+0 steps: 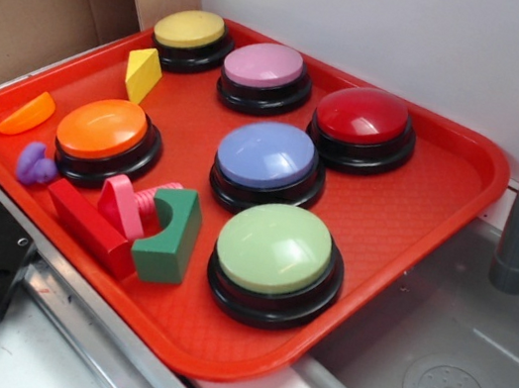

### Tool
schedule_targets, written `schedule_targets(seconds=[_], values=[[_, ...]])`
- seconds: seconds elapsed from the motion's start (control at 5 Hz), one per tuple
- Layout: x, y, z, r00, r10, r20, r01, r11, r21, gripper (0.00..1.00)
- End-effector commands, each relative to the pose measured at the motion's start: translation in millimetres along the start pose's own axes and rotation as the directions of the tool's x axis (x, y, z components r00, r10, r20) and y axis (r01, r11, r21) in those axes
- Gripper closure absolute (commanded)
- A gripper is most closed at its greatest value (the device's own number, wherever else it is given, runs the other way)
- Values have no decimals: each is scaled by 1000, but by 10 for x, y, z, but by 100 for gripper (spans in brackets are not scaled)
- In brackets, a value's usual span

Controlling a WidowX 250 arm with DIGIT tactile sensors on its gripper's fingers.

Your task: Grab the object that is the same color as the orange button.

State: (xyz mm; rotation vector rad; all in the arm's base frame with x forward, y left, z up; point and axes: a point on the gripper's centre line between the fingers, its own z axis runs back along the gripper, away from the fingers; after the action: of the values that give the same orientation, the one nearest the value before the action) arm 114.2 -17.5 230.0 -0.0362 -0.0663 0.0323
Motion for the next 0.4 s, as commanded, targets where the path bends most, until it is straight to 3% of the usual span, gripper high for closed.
schedule_targets(seconds=[0.0,0.2], values=[[245,447,-280,981,192,0,-192,979,-65,0],[354,761,-504,956,294,-7,-293,953,-75,0]])
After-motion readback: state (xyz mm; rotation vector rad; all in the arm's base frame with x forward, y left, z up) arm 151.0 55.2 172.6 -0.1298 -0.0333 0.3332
